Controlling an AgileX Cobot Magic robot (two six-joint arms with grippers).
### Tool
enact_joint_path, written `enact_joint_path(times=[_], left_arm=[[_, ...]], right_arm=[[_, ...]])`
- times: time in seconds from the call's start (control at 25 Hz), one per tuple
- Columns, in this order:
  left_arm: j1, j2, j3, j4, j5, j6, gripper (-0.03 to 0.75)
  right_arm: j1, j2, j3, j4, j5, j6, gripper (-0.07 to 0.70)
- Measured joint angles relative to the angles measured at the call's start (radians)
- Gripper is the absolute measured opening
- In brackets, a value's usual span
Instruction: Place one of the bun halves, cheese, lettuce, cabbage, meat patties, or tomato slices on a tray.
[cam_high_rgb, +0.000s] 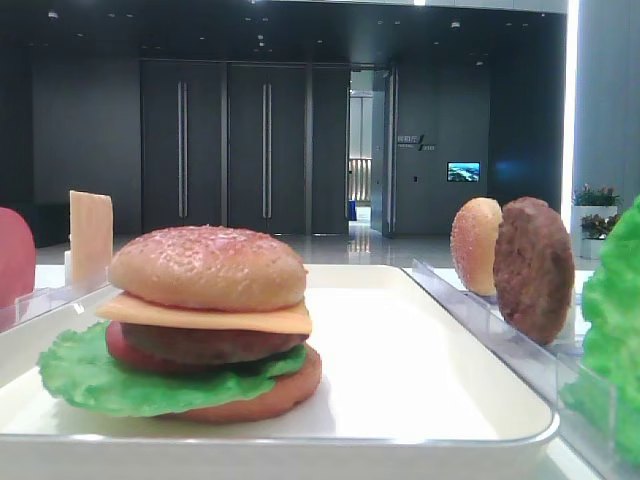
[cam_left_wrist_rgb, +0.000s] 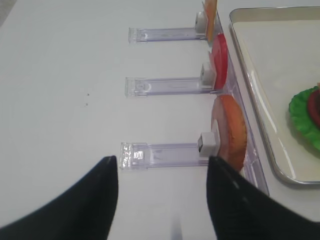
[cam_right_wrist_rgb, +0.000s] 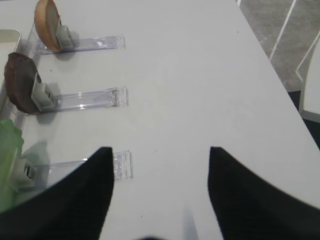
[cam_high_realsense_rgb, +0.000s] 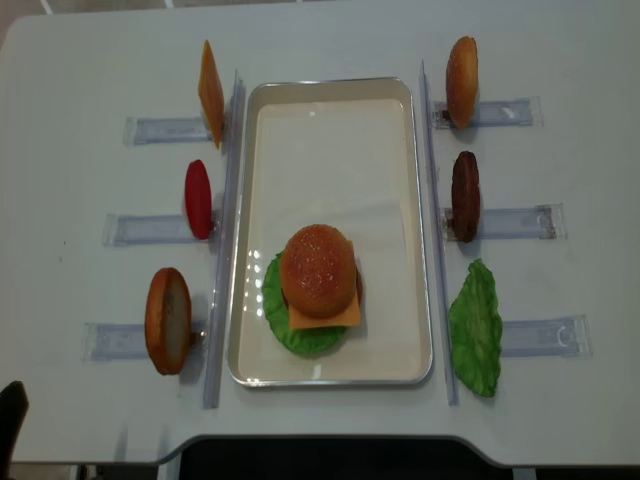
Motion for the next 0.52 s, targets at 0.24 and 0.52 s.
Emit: enact_joint_path(times=[0.24,0.52], left_arm=[[0.0,0.0,0.0,0.012,0.0,0.0,0.433],[0.0,0.0,0.0,0.013,0.0,0.0,0.433]], right_arm=[[0.0,0.0,0.0,0.0,0.0,-0.004,0.401],[0.0,0.0,0.0,0.0,0.0,-0.004,0.401]])
